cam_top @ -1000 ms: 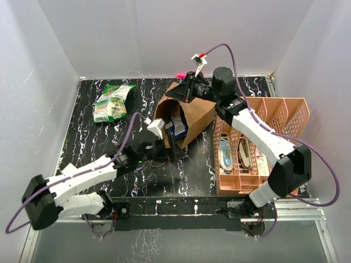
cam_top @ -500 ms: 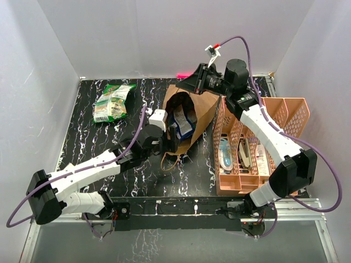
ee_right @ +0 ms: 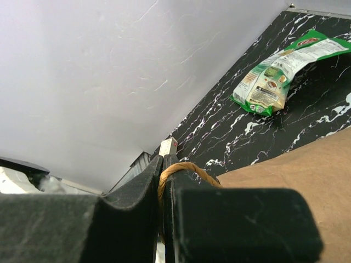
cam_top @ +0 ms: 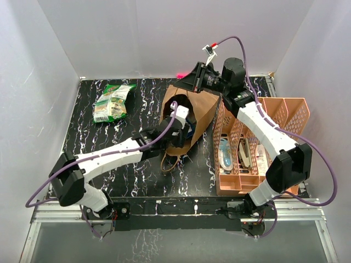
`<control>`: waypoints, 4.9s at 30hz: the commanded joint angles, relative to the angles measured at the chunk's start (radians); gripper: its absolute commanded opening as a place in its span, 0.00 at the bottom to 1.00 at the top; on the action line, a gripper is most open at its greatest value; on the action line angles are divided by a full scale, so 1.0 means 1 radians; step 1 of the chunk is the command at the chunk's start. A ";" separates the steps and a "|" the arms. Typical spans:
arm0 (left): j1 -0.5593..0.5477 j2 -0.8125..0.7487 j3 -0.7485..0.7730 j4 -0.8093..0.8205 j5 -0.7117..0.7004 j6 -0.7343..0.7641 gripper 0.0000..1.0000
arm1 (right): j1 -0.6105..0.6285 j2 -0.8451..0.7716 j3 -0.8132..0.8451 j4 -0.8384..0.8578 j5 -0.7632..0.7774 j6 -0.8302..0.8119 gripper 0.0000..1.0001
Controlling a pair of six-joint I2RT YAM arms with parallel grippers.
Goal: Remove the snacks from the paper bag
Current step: Take out the snack from the paper bag, then place the snack at the center of the board, then take out the snack from the paper bag.
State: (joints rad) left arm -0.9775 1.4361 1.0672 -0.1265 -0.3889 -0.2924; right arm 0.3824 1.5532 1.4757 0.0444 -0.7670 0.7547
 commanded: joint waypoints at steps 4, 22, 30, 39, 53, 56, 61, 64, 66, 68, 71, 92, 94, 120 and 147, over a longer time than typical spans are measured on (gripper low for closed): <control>-0.005 0.117 0.071 0.040 0.018 0.083 0.50 | -0.007 -0.023 0.062 0.114 -0.014 0.018 0.08; 0.013 0.307 0.134 0.126 -0.157 0.207 0.46 | -0.010 -0.106 -0.001 0.132 0.007 0.028 0.08; 0.013 0.057 0.047 0.073 -0.062 0.218 0.08 | -0.011 -0.144 -0.048 0.122 0.029 0.004 0.08; 0.012 -0.207 0.065 -0.155 0.155 0.118 0.00 | -0.010 -0.162 -0.052 0.047 0.086 -0.082 0.08; 0.014 -0.407 0.337 -0.615 0.122 0.030 0.00 | -0.011 -0.153 -0.051 -0.005 0.124 -0.135 0.08; 0.012 -0.416 0.403 -0.721 -0.065 0.023 0.00 | -0.010 -0.155 -0.041 -0.025 0.131 -0.152 0.08; 0.014 -0.427 0.404 -0.784 -0.340 -0.043 0.00 | -0.011 -0.175 -0.042 -0.046 0.153 -0.180 0.08; 0.014 -0.416 0.381 -0.758 -0.391 -0.065 0.00 | -0.010 -0.186 -0.049 -0.048 0.164 -0.189 0.08; 0.016 -0.403 0.357 -0.750 -0.433 -0.070 0.00 | -0.010 -0.186 -0.048 -0.050 0.164 -0.190 0.08; 0.036 -0.379 0.345 -0.762 -0.487 -0.079 0.00 | -0.010 -0.186 -0.045 -0.051 0.158 -0.188 0.08; 0.149 -0.328 0.322 -0.744 -0.483 -0.073 0.00 | -0.011 -0.189 -0.056 -0.044 0.156 -0.184 0.08; 0.549 0.026 -0.034 -0.374 -0.484 0.014 0.00 | -0.010 -0.196 -0.072 -0.023 0.148 -0.162 0.08; 0.559 0.048 -0.063 -0.332 -0.480 0.028 0.00 | -0.011 -0.195 -0.067 -0.027 0.145 -0.161 0.08; 0.617 -0.223 0.088 -0.445 0.227 -0.112 0.84 | -0.009 -0.180 -0.081 0.034 0.105 -0.100 0.08; 0.404 -0.366 0.145 -0.238 0.818 -0.181 0.98 | -0.004 -0.142 -0.072 0.125 0.026 0.012 0.08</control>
State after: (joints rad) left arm -0.4118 1.0435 1.1053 -0.2615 0.5316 -0.5686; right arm 0.3721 1.4170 1.3930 0.0113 -0.6971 0.7116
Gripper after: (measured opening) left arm 0.983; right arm 0.080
